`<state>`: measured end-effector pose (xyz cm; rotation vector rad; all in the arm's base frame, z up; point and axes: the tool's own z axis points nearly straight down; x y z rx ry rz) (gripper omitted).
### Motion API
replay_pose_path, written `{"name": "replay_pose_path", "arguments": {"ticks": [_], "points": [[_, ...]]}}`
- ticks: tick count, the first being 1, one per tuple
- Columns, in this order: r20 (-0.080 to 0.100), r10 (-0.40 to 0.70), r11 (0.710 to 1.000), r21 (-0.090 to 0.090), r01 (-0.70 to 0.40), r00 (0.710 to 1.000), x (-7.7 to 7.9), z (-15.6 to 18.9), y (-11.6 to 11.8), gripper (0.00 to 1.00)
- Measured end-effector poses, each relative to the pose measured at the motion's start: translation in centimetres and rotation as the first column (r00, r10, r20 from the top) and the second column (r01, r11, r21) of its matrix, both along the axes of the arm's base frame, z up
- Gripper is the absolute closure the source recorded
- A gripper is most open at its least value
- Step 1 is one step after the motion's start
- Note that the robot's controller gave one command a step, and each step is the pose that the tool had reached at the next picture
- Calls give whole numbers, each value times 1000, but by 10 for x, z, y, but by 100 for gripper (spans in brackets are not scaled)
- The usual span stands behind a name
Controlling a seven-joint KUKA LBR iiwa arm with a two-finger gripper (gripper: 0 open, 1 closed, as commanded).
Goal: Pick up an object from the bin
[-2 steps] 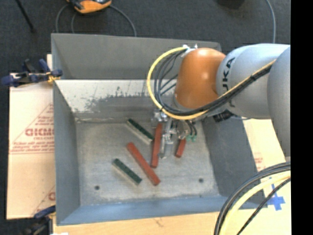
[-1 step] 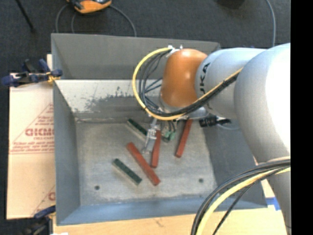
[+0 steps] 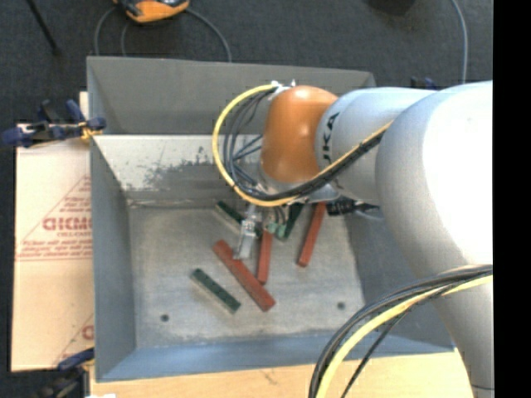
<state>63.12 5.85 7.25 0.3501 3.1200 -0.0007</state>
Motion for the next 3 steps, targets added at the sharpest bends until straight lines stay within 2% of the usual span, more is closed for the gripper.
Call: {"name": "replay_pose_path", "arguments": {"ticks": [1, 2, 3], "points": [[6, 105, 994, 0, -105, 994, 5, 1, 0, 0], [3, -212, 977, 2, 212, 977, 3, 1, 0, 0], [7, 105, 994, -1, -105, 994, 7, 3, -1, 100]]}}
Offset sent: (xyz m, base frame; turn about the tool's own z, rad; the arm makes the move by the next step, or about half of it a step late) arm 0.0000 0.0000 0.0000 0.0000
